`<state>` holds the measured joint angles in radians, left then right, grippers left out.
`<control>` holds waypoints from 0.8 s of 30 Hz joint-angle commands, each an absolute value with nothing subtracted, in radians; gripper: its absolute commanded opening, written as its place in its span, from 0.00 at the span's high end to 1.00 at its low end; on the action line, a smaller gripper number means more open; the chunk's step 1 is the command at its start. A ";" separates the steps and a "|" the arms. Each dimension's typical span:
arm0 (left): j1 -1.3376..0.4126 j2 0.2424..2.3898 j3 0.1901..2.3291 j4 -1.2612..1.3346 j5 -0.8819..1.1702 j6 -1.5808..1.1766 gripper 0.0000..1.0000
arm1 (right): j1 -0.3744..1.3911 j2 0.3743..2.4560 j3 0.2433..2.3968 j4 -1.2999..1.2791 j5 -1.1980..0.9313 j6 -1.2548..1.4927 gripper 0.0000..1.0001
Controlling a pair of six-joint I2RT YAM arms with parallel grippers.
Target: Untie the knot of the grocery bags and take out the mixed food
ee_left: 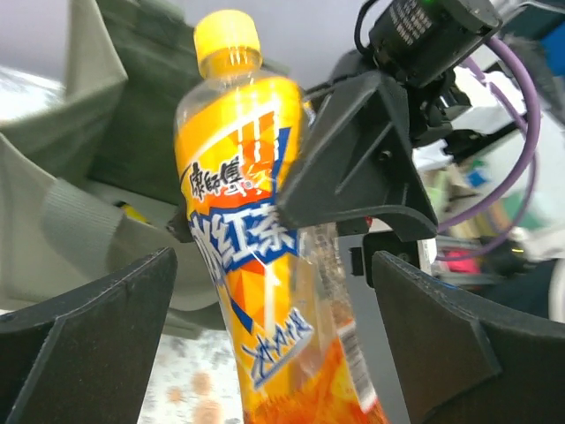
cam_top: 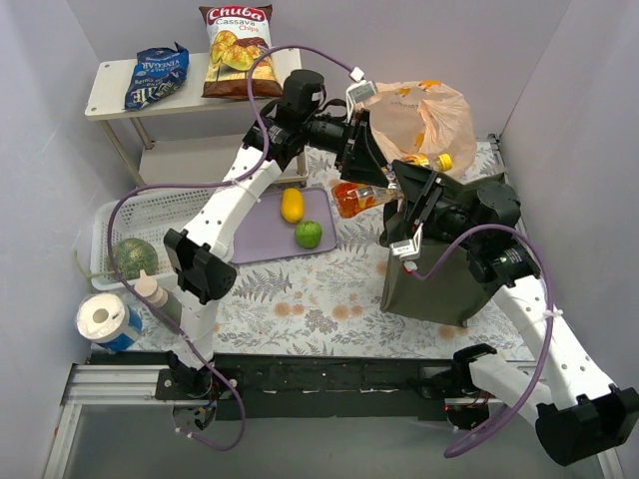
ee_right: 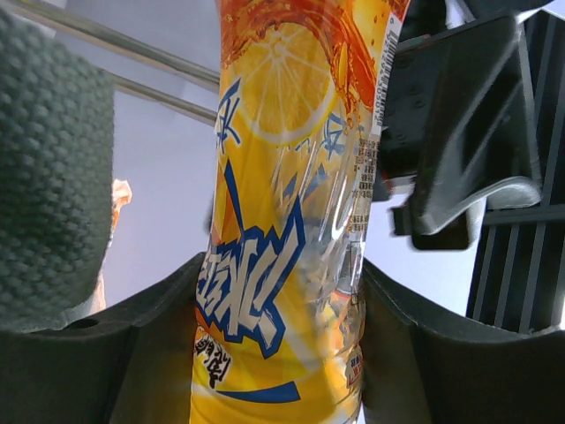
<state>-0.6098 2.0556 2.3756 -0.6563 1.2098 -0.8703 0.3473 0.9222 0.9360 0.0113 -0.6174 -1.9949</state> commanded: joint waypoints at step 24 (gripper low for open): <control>-0.549 1.693 1.893 -0.480 0.940 -0.684 1.00 | 0.308 0.983 1.104 0.325 -0.113 -1.656 0.01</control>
<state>-0.5804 2.0006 2.1395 -0.6186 1.2201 -0.8539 0.3485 1.0489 0.9924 0.1524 -0.4480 -1.8656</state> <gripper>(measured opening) 0.412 0.986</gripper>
